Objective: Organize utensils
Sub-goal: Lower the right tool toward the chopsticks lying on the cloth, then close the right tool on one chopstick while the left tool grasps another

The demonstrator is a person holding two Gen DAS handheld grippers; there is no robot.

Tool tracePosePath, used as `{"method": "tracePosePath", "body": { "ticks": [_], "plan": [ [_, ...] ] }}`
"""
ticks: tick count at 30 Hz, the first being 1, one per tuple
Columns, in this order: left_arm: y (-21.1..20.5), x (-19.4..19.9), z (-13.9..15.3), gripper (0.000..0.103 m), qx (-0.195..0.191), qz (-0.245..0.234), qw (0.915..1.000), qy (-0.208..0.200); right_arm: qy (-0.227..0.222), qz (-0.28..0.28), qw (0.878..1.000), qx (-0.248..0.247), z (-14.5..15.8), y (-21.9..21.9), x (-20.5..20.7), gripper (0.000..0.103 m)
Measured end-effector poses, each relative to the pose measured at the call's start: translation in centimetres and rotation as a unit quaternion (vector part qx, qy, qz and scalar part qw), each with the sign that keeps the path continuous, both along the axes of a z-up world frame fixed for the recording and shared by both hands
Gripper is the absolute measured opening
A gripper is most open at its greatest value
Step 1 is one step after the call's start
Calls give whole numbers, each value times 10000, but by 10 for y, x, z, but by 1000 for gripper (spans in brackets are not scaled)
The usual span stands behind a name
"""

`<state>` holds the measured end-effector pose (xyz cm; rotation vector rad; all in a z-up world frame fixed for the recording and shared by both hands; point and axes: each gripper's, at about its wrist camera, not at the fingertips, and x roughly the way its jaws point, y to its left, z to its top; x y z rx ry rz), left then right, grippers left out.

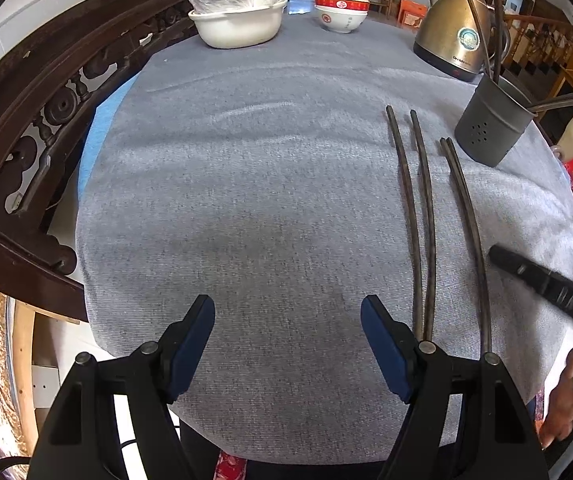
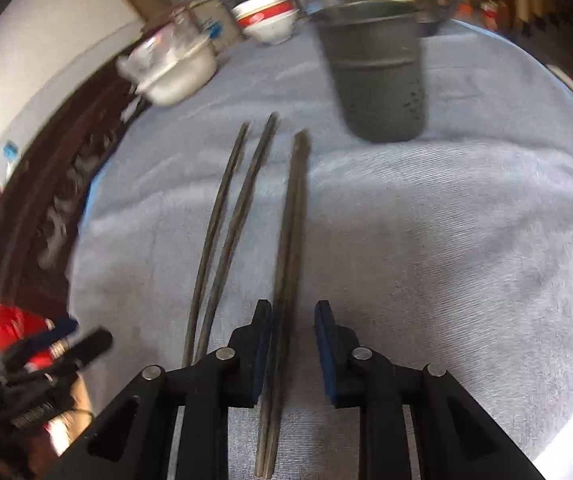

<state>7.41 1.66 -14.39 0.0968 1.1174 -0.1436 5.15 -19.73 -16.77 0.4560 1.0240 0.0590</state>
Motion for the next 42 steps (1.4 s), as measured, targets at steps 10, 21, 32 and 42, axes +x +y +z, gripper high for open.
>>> {"method": "tracePosePath", "body": {
  "ticks": [10,21,32,42],
  "plan": [
    [-6,-1,-3,76,7,-68,10000,61,-186,-86,9997,133,3,-10,53,25],
    [5,6,-6,76,-61,105,9998,137,-60,-267,9996,-106,-8,-14,65,20],
    [-2,12,0,76,-89,16,9999,130,-59,-274,9996,78,-2,-12,76,21],
    [-2,15,-2,76,-87,2,9998,195,139,-450,9989,86,-12,-25,80,20]
  ]
}}
